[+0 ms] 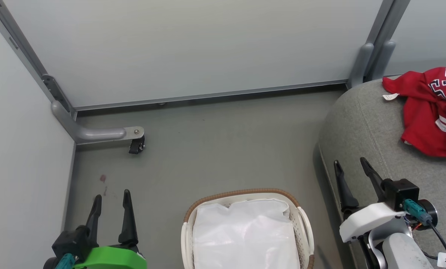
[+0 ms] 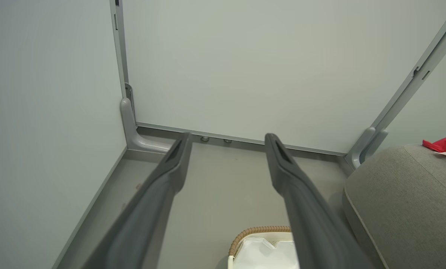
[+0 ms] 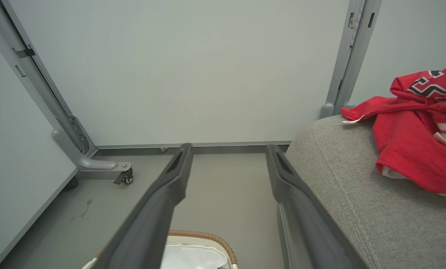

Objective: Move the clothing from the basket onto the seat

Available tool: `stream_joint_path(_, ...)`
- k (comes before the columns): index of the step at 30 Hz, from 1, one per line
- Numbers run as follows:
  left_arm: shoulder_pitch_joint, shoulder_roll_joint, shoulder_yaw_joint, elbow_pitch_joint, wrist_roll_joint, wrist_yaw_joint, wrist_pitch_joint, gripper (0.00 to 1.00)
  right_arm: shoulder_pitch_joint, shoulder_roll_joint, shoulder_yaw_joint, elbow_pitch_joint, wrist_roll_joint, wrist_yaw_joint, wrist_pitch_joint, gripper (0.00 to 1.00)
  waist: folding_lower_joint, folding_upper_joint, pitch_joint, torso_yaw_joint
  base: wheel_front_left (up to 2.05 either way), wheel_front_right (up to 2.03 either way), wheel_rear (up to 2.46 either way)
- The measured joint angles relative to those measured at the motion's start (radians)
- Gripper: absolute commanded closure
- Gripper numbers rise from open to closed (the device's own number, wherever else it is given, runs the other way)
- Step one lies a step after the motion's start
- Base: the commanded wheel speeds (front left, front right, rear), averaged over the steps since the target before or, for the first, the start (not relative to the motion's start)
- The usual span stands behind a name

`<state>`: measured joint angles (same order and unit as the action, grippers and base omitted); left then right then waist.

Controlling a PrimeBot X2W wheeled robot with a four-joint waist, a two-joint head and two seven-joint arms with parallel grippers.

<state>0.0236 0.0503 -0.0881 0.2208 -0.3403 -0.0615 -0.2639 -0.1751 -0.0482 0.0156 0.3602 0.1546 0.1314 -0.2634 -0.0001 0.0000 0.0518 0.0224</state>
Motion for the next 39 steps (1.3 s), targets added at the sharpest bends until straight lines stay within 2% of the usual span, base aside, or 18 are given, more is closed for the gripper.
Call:
stream_joint_path(5, 0.0, 0.0, -0.004, 0.006, 0.0, 0.0, 0.0, 0.0, 0.0, 0.0, 0.002, 0.0, 0.001, 0.0, 0.0, 0.0, 0.0, 0.0, -0.001, 0.0, 0.0, 0.0, 0.0)
stream_joint_path(6, 0.0, 0.0, -0.005, 0.008, -0.001, 0.0, 0.0, 1.0, 0.0, 0.0, 0.002, 0.0, 0.001, 0.0, 0.0, 1.0, 0.0, 0.0, -0.001, 0.001, 0.0, 0.0, 0.0)
stream_joint_path(12, 0.005, -0.003, -0.009, 0.051, -0.014, 0.0, 0.005, 1.0, 0.024, 0.009, 0.0, 0.045, 0.011, 0.0, 0.011, 1.0, 0.0, 0.0, -0.002, 0.001, 0.0, 0.0, 0.0)
stream_joint_path(39, -0.019, -0.002, 0.052, 0.046, -0.434, -0.019, 0.122, 1.0, 0.037, 0.008, -0.04, -0.005, 0.491, 0.0, 0.13, 1.0, 0.0, 0.0, -0.012, -0.004, 0.0, 0.0, 0.0)
